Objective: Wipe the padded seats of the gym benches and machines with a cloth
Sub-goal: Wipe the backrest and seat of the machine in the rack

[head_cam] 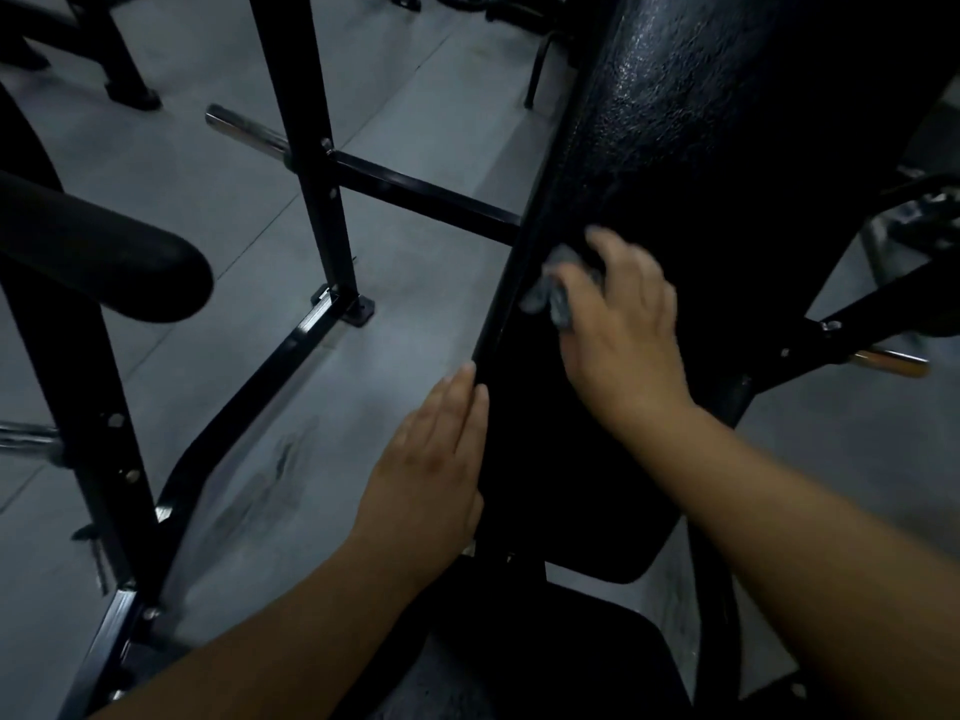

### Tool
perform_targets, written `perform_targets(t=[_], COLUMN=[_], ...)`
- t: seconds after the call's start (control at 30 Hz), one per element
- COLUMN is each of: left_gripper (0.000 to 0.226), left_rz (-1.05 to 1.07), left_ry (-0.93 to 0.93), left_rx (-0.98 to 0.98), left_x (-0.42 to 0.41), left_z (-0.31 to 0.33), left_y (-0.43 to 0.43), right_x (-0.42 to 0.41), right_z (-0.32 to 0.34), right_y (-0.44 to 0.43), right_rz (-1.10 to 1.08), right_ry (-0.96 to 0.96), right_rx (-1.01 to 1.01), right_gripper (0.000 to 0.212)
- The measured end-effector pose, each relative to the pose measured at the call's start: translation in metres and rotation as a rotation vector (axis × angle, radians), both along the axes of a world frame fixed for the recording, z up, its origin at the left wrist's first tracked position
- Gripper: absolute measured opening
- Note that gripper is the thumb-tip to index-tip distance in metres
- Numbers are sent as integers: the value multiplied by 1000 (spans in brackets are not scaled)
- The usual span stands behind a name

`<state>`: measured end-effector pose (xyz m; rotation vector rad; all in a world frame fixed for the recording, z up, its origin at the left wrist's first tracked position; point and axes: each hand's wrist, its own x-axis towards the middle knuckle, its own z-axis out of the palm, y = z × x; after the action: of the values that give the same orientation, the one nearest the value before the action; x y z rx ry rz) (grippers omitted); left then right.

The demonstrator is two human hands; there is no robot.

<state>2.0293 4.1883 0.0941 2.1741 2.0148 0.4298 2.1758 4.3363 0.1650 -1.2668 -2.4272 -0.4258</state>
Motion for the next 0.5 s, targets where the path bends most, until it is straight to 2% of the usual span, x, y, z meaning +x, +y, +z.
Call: perform_targets(t=[0.07, 0.1, 0.2, 0.27, 0.33, 0.43, 0.5], left_gripper=[80, 83, 88, 88, 88, 86, 89], left_rz=[10, 18, 11, -29, -27, 20, 49], left_ry=[0, -13, -34, -4, 4, 16, 23], left_rx=[13, 17, 35, 53, 75, 103, 106], left_x=[4, 6, 13, 21, 31, 49, 58], left_z=[3, 4, 3, -1, -6, -14, -20], left_y=[6, 7, 7, 5, 7, 8, 6], right_x=[-24, -22, 44, 100, 124, 107, 96], right_z=[-7, -25, -74, -68, -41, -9, -30], right_y=[-6, -19, -70, -70, -42, 2, -9], right_rz=[9, 81, 331, 403, 299, 74, 115], right_ry=[14, -63, -389, -471, -380, -108, -77], right_rx=[39, 33, -84, -70, 24, 81, 85], right_gripper=[60, 65, 69, 65, 64, 61, 65])
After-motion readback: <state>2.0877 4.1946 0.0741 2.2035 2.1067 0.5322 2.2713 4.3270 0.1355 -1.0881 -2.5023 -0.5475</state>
